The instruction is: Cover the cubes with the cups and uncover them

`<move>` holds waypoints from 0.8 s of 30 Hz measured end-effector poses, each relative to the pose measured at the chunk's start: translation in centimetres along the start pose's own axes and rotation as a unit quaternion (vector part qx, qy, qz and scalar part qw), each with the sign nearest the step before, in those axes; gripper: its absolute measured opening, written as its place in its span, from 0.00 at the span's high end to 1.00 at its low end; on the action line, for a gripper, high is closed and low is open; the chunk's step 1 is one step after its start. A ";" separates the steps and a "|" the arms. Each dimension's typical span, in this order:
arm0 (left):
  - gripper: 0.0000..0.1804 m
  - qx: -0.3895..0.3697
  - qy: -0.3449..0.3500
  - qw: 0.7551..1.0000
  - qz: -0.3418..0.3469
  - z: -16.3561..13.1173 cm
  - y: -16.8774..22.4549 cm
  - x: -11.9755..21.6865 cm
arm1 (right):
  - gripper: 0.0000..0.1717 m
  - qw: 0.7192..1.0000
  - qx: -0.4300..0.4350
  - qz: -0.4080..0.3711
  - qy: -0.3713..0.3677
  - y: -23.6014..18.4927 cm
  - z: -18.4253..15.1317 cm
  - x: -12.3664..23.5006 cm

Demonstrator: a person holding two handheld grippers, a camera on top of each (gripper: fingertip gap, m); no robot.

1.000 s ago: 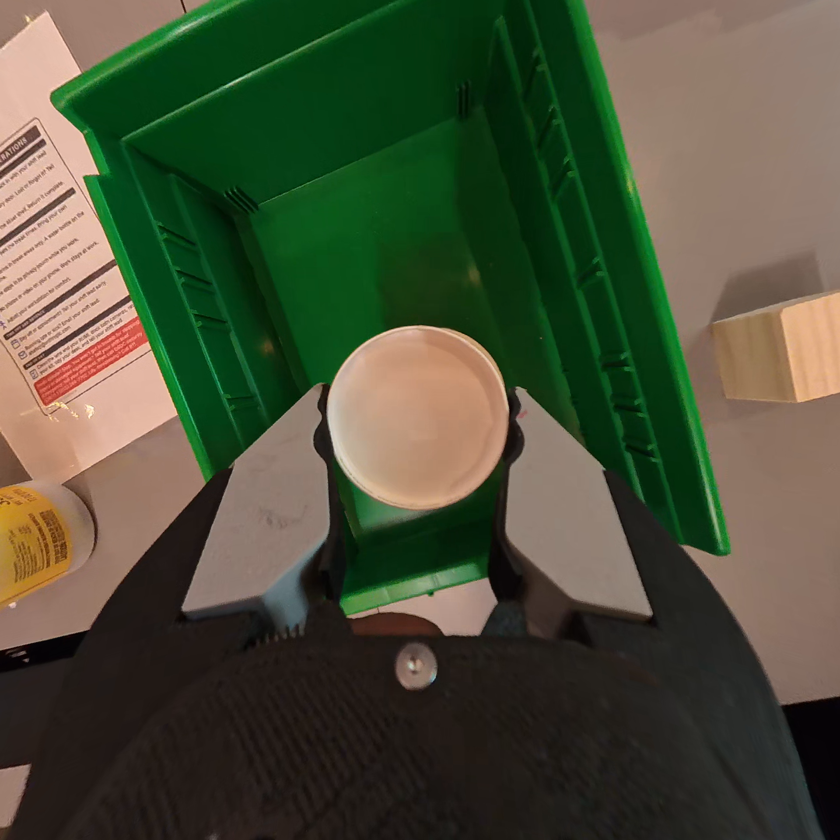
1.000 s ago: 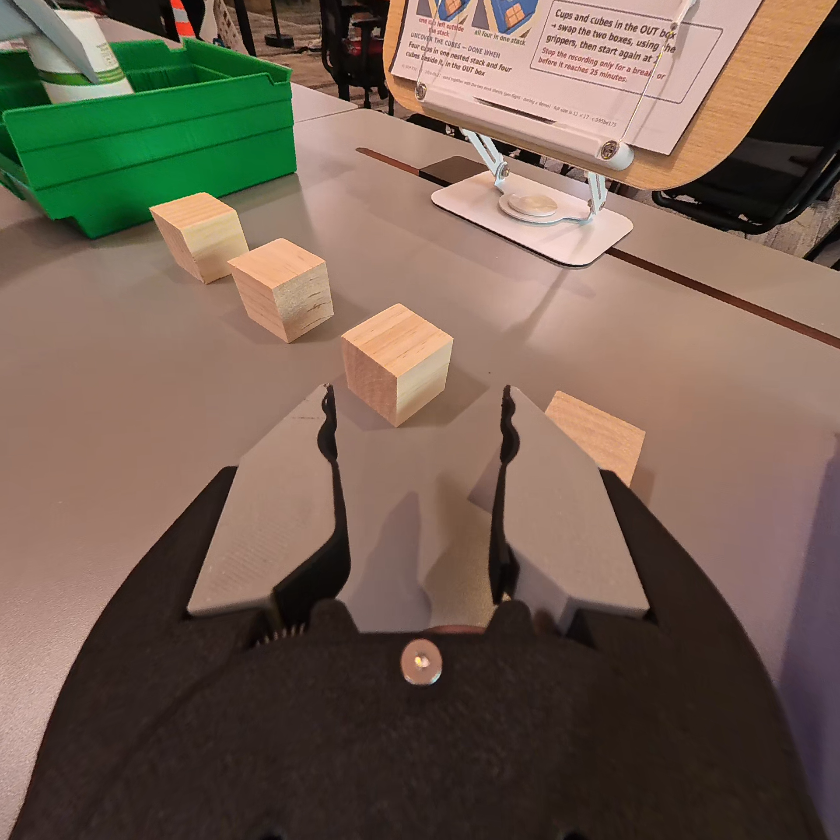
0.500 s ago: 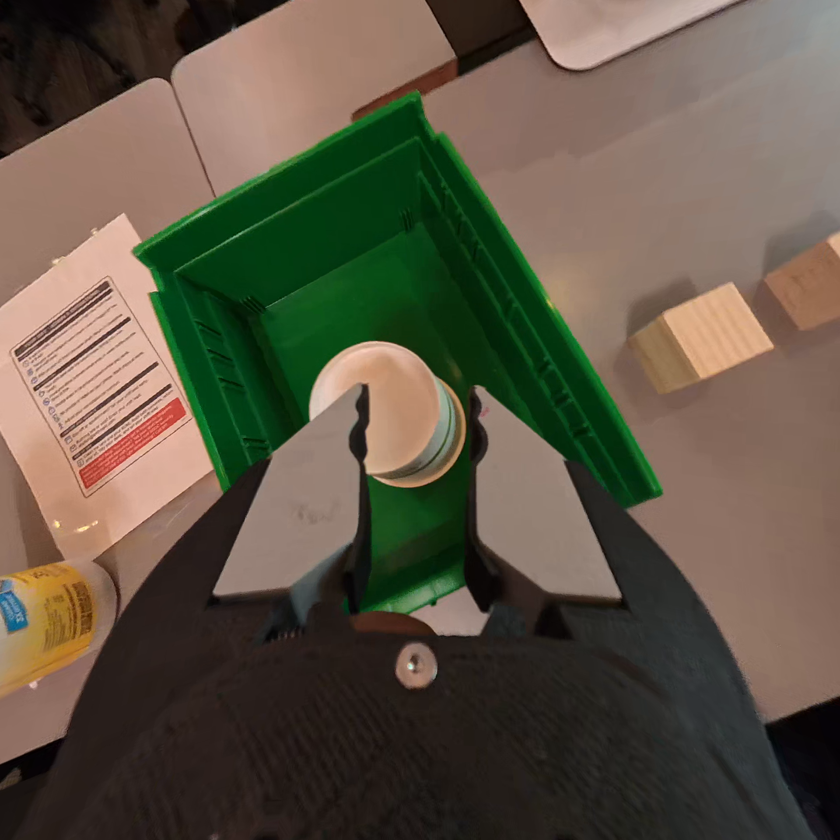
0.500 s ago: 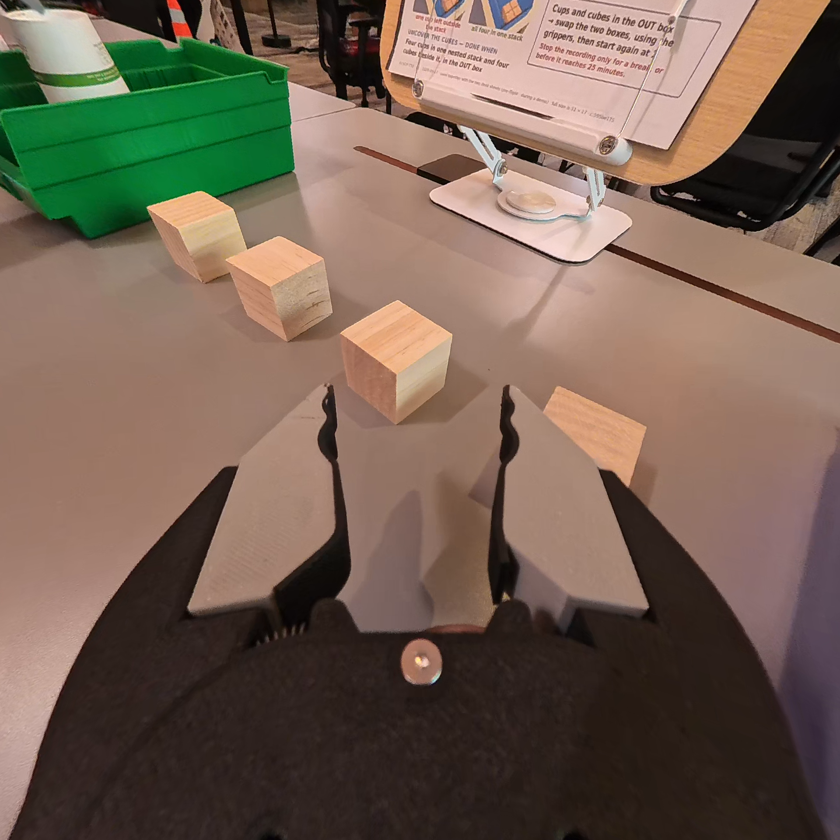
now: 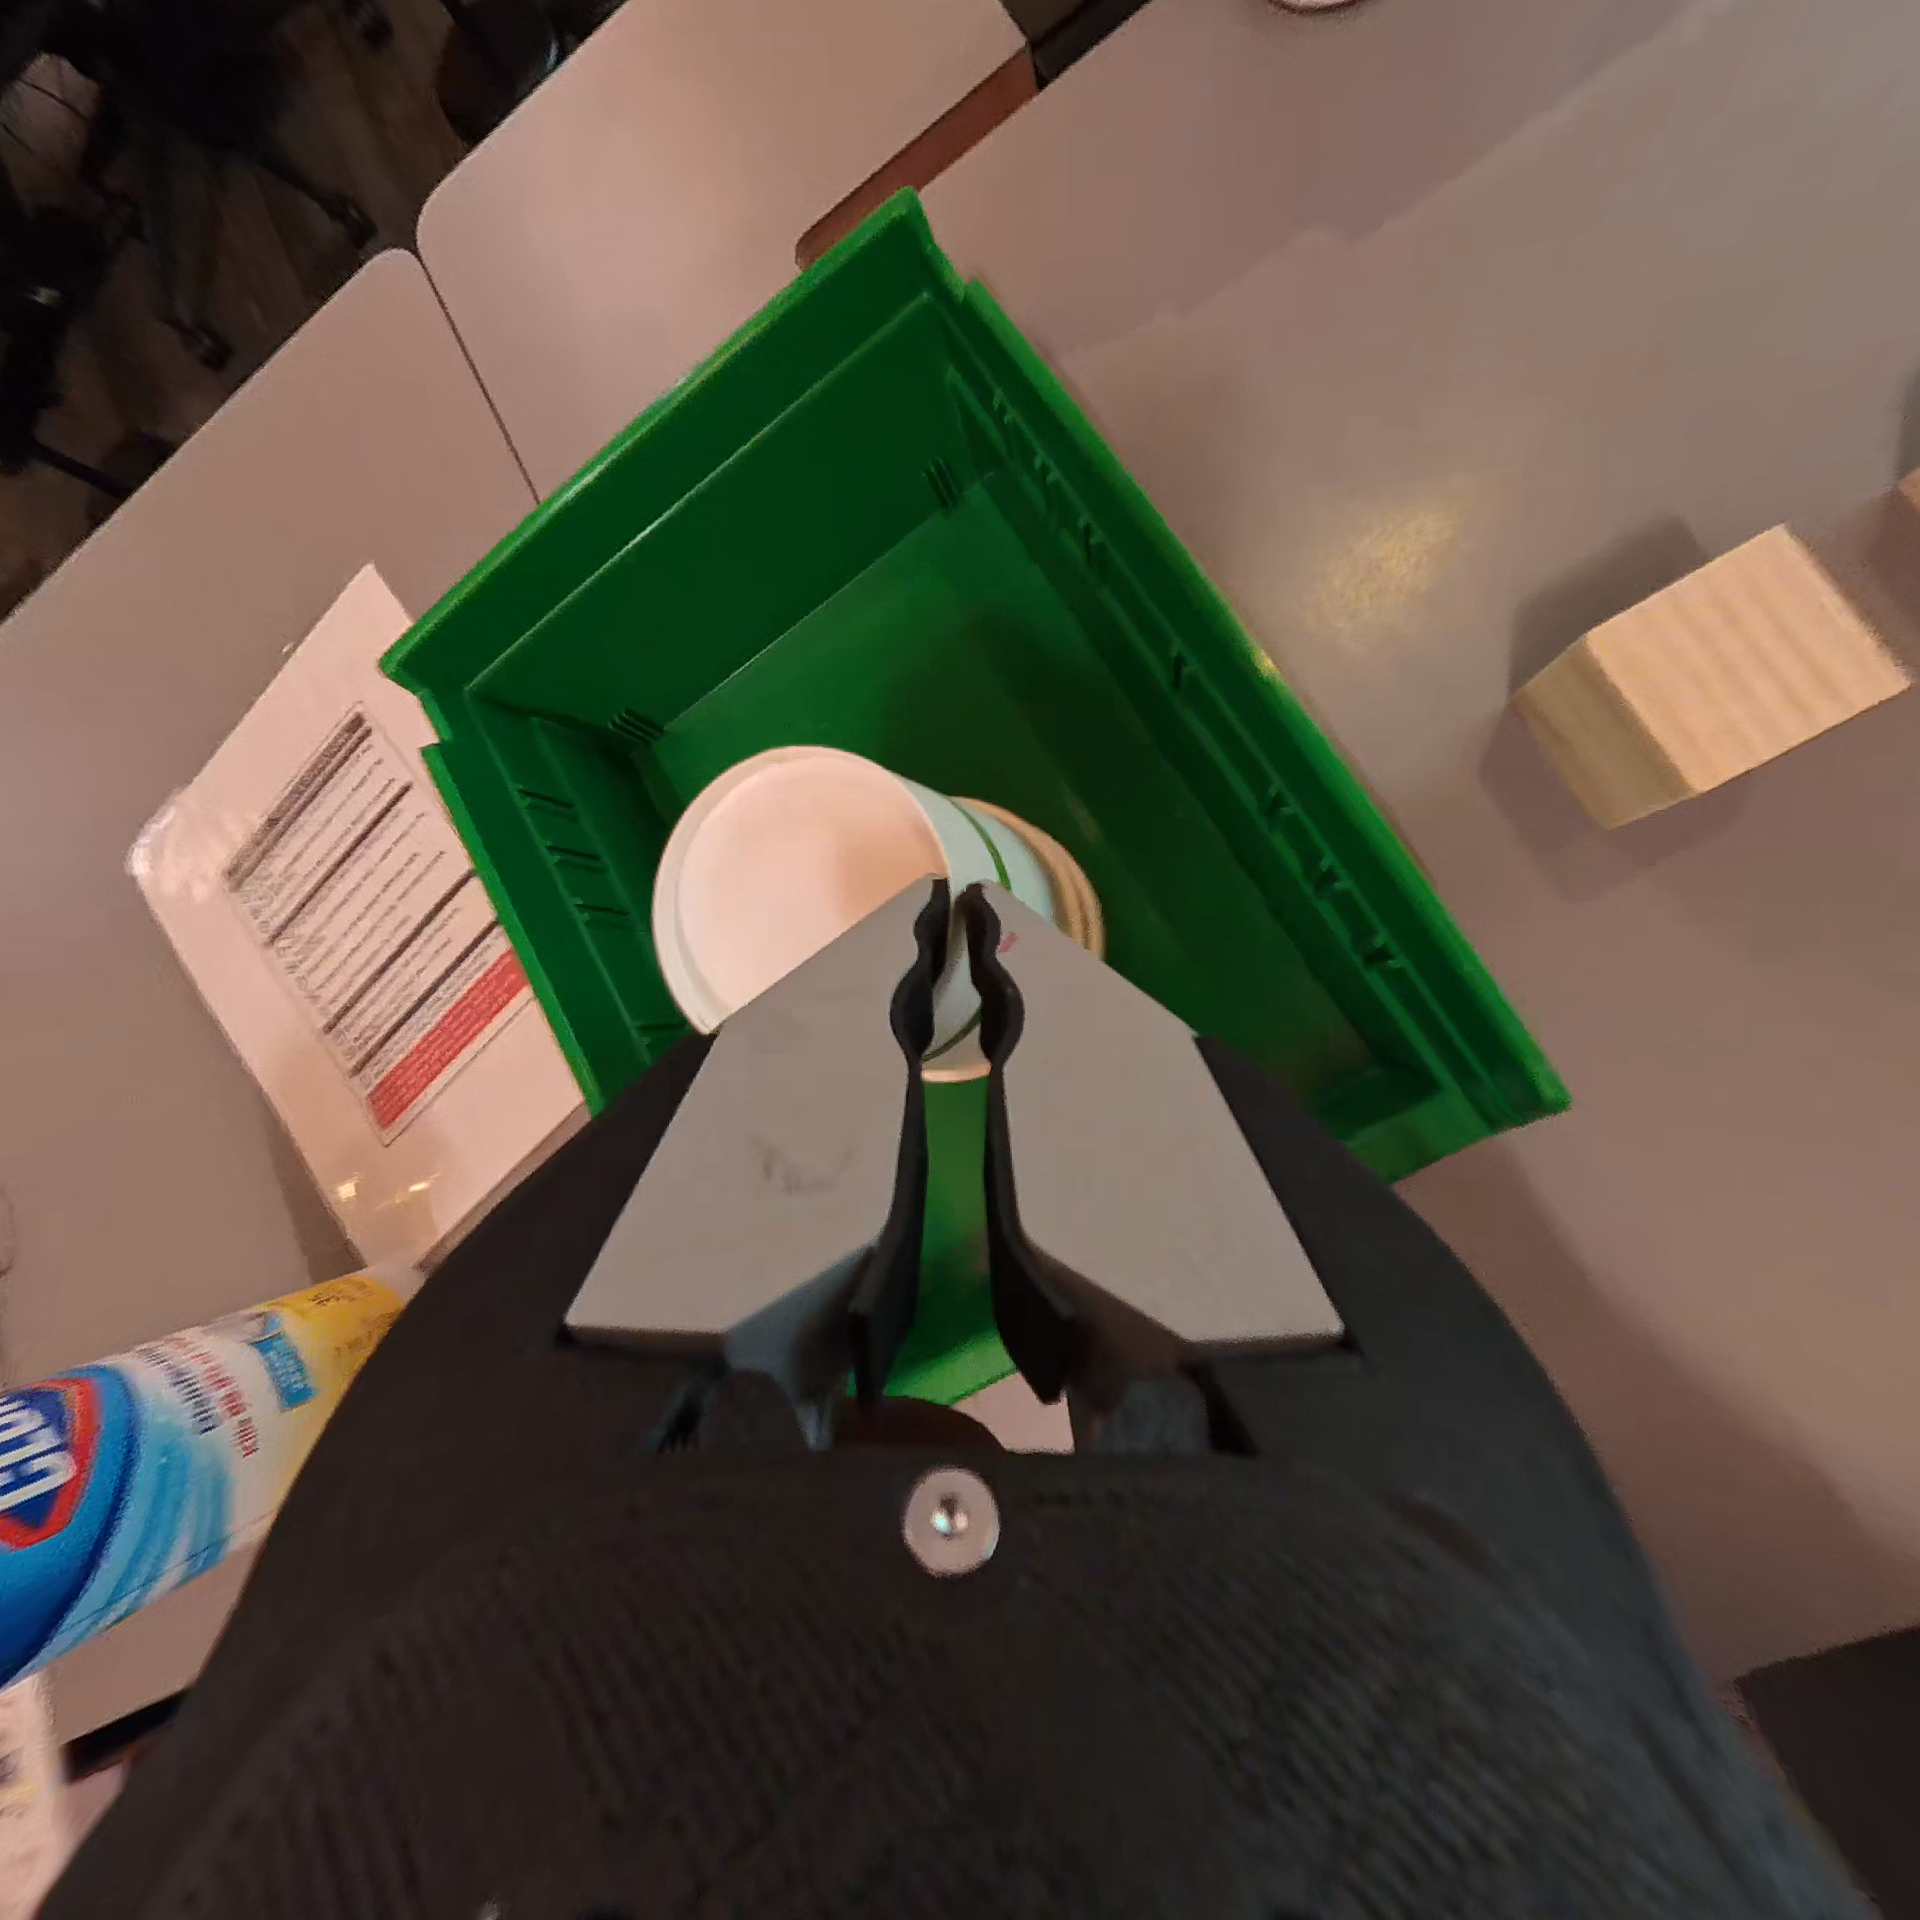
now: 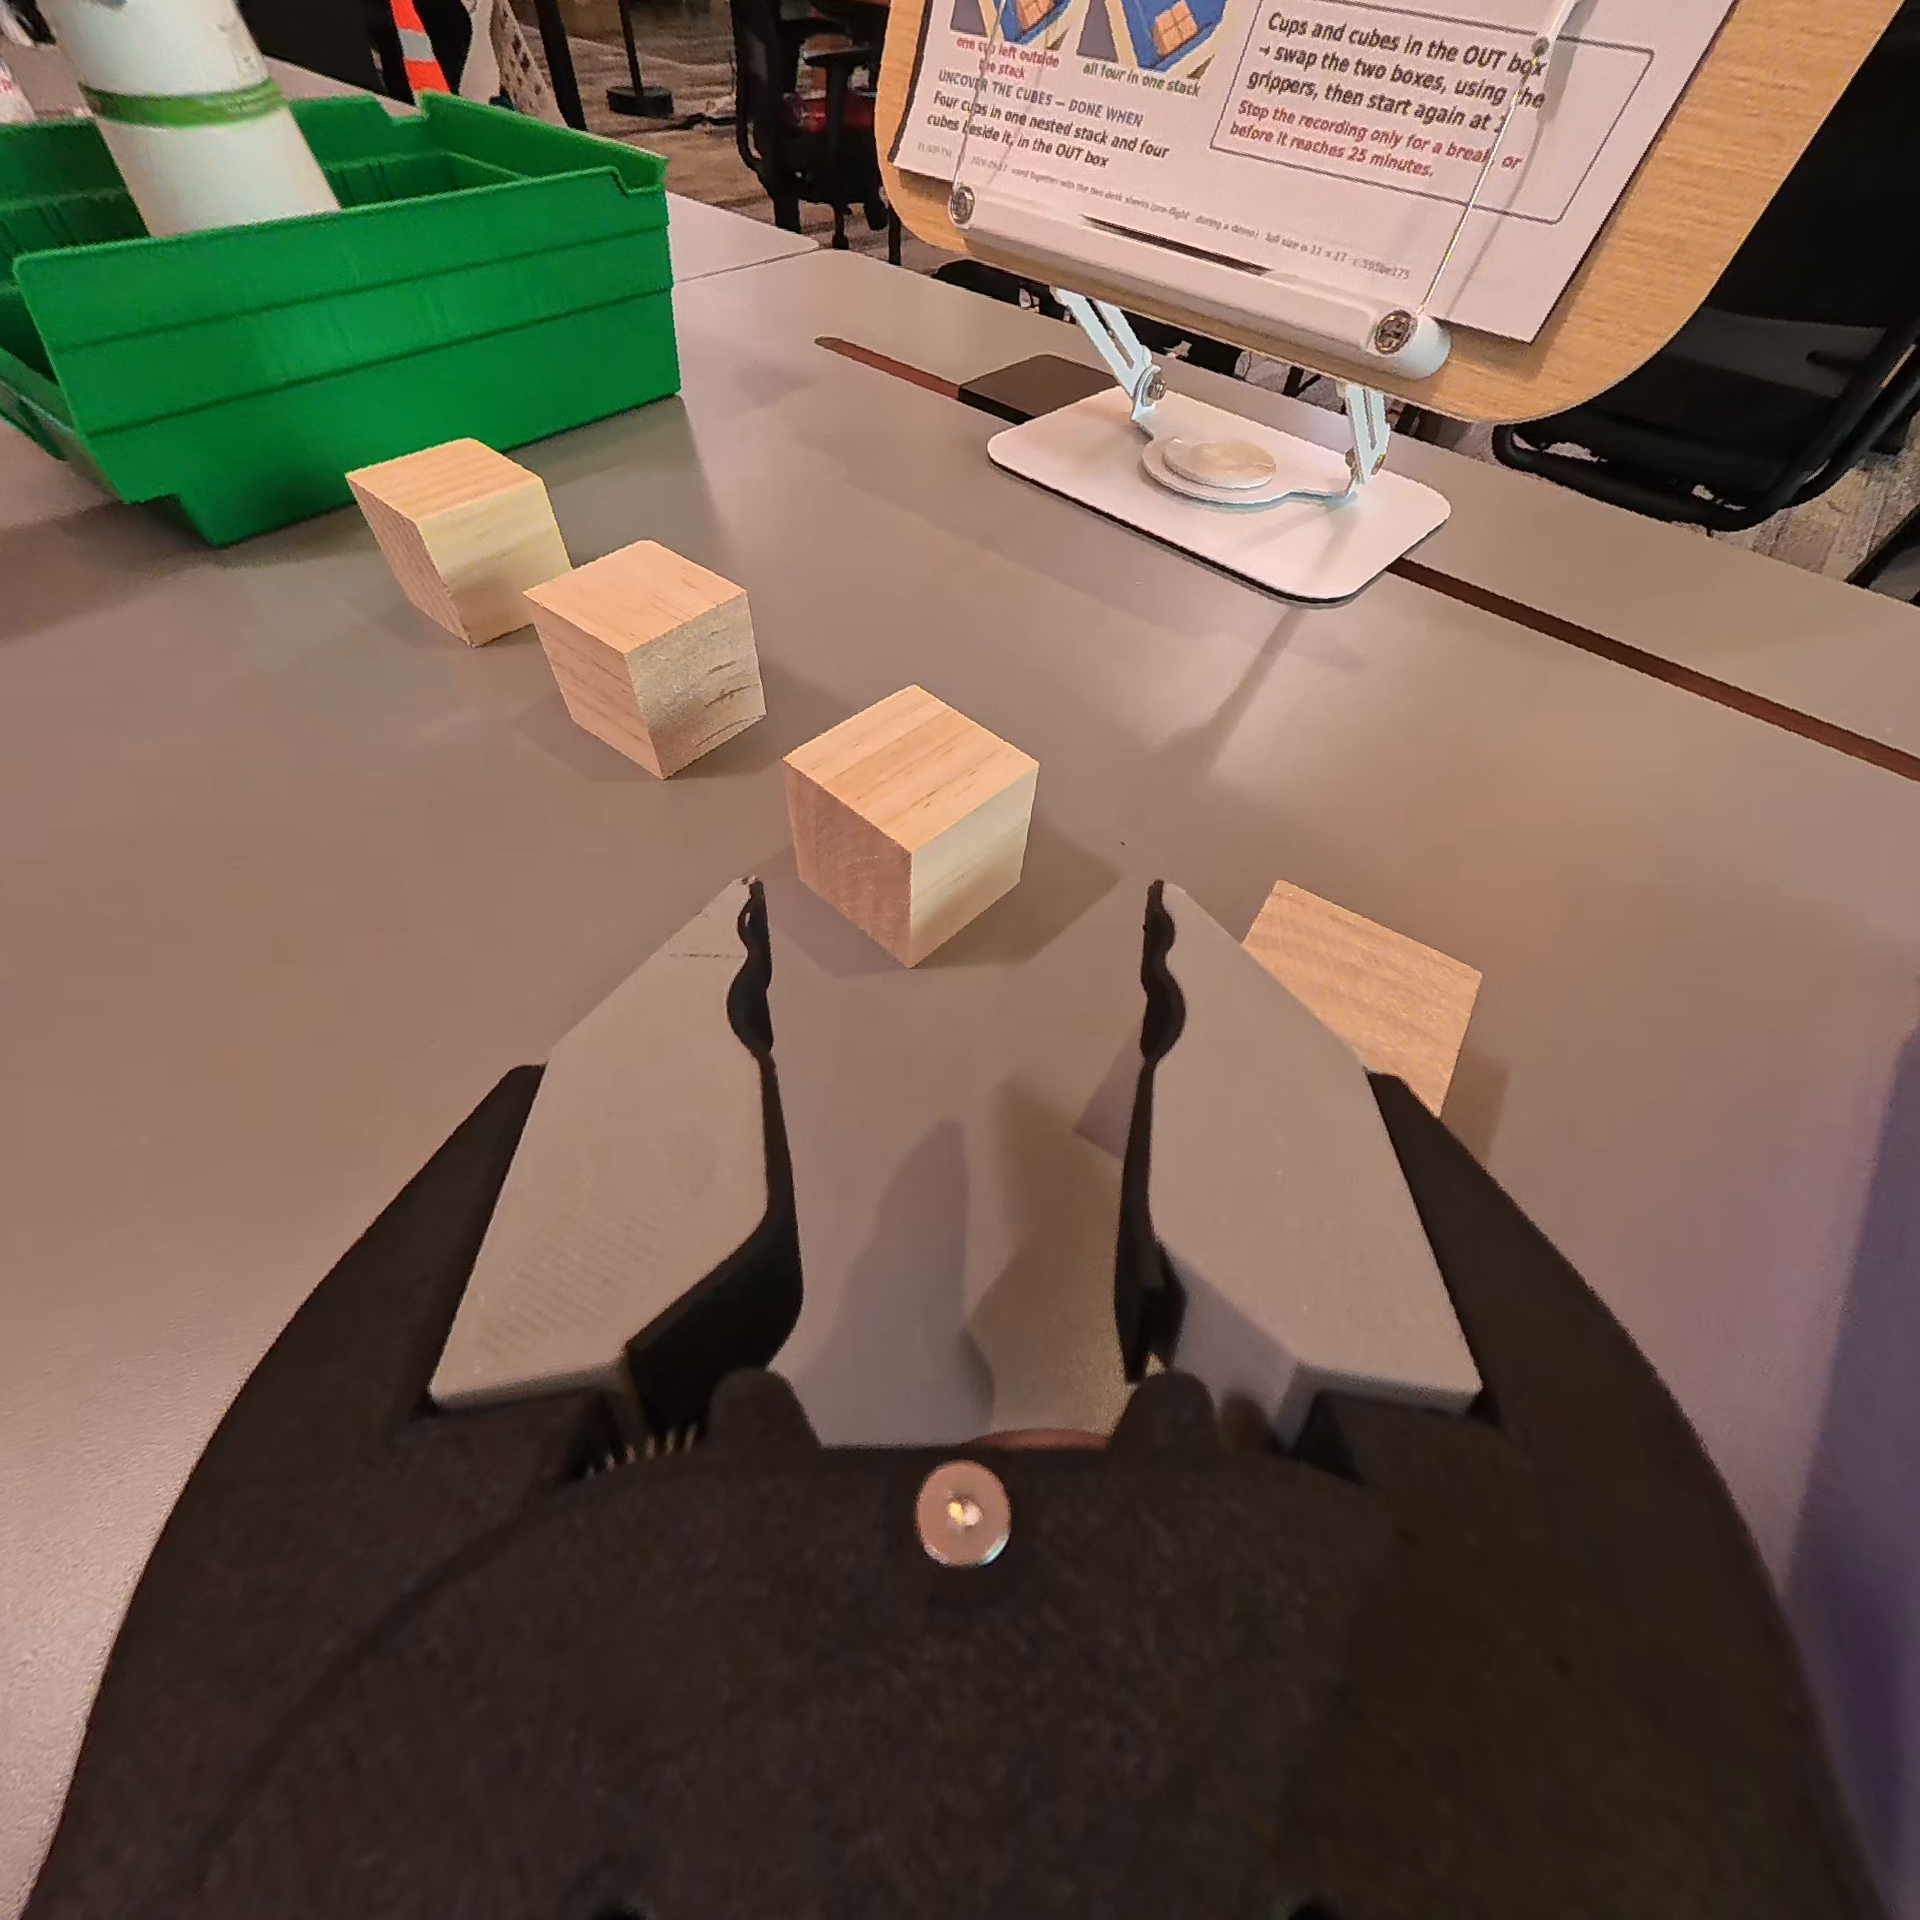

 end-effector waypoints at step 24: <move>1.00 -0.098 0.224 0.967 0.077 5.8 5.1 8.7 | 0.57 0.999 0.010 0.031 0.023 -0.5 0.4 -0.2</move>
Point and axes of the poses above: each gripper's, where its closed fingertips meet, x back along the fingers, z out of its top, y = z × x across the jaws, the point moved 9 cm from there along x, back along the fingers, and after that the axes turned 14 degrees about y, right-handed, at the moved point
